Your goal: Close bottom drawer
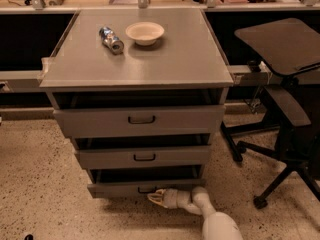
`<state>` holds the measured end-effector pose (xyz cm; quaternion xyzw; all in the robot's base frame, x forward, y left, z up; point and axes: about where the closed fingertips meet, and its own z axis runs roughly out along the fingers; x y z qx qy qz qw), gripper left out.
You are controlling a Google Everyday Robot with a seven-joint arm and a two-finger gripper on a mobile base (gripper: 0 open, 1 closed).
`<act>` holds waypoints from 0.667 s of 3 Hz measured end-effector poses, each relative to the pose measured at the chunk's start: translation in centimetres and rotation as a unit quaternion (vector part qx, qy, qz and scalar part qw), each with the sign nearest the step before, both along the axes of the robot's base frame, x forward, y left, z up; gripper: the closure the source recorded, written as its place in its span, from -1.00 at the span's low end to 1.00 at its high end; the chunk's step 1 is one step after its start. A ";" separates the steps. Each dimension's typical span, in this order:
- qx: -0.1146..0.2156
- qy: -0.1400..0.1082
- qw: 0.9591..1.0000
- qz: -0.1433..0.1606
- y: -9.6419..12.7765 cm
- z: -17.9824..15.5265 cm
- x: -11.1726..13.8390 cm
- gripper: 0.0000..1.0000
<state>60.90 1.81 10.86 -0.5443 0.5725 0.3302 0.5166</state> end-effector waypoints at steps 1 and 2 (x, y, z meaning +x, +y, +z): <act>-0.003 -0.007 1.000 -0.013 -0.3 0.0 0.7 1.00; -0.006 -0.014 0.999 -0.042 -0.7 0.1 2.1 0.92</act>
Offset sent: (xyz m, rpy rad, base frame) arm 0.0601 -0.0237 0.0013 -0.0504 -0.0840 -0.2304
